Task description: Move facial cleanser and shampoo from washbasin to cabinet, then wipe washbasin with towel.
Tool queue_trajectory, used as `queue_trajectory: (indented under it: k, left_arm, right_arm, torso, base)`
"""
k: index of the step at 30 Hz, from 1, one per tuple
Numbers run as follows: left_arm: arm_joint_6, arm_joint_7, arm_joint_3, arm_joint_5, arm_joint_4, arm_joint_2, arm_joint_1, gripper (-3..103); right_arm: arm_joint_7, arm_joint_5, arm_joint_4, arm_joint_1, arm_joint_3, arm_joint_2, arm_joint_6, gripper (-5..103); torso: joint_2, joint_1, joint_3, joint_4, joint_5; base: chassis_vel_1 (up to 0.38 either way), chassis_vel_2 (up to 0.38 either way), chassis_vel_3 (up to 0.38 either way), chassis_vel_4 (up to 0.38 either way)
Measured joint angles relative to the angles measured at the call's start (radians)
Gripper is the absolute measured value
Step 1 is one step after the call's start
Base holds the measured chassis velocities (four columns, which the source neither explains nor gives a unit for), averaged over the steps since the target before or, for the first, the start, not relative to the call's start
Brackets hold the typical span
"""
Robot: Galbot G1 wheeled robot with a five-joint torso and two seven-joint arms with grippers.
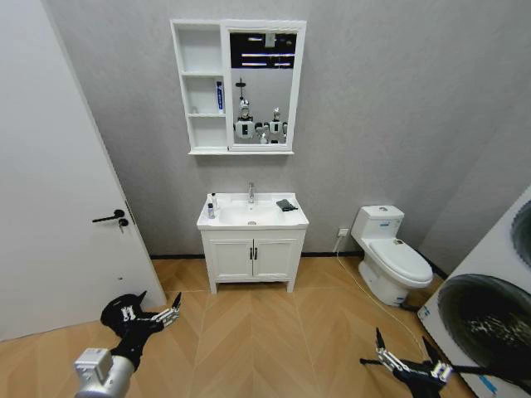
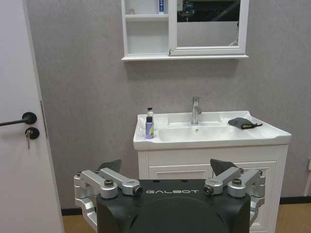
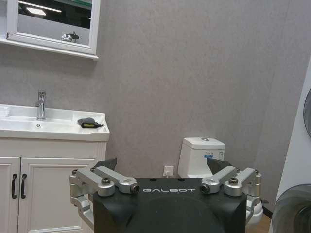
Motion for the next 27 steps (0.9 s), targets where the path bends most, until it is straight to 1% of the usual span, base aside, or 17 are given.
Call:
queue_trajectory:
  k: [7,12,18,19,20,24,26,27]
  left_arm:
    - [0.0,0.0,0.0,0.0,0.0,0.0,0.0,100]
    - [0.0,0.0,0.0,0.0,0.0,0.0,0.0,100]
    - [0.0,0.0,0.0,0.0,0.0,0.0,0.0,100]
    - [0.0,0.0,0.0,0.0,0.0,0.0,0.0,100]
    - [0.0,0.0,0.0,0.0,0.0,0.0,0.0,100]
    - [0.0,0.0,0.0,0.0,0.0,0.0,0.0,100]
    - [0.0,0.0,0.0,0.0,0.0,0.0,0.0,100]
    - [0.0,0.0,0.0,0.0,0.0,0.0,0.0,100]
  right_arm:
    - [0.0,0.0,0.0,0.0,0.0,0.0,0.0,100]
    - [0.0,0.0,0.0,0.0,0.0,0.0,0.0,100]
    - [0.0,0.0,0.0,0.0,0.0,0.0,0.0,100]
    - [0.0,0.0,0.0,0.0,0.0,0.0,0.0,100]
    - [0.0,0.0,0.0,0.0,0.0,0.0,0.0,100]
    - [0.0,0.0,0.0,0.0,0.0,0.0,0.0,100]
    - [0.0,0.0,0.0,0.0,0.0,0.0,0.0,100]
    - [0.0,0.0,0.0,0.0,0.0,0.0,0.0,100]
  torso:
    - [0.0,0.0,0.0,0.0,0.0003]
    - [0.0,0.0,0.0,0.0002,0.0]
    - [0.0,0.0,0.0,-0.0002,0.0]
    - [0.0,0.0,0.0,0.0002,0.0002]
    - [0.0,0.0,0.0,0.0002,-0.0002]
    - [0.0,0.0,0.0,-0.0002,-0.0002]
    - [0.0,0.001,0.0,0.0003,0.0005]
    - [0.0,0.0,0.0,-0.0003,-0.0006]
  base:
    - [-0.125,0.121,0.118,-0.126]
    - [-0.19,0.201,0.198,-0.213]
    - [-0.26,0.252,0.278,-0.254]
    - [-0.284,0.329,0.312,-0.306]
    - [-0.321,0.329,0.339,-0.324]
    - [-0.339,0.35,0.351,-0.337]
    - [-0.364,0.366,0.35,-0.375]
    - [-0.389,0.359,0.371,-0.399]
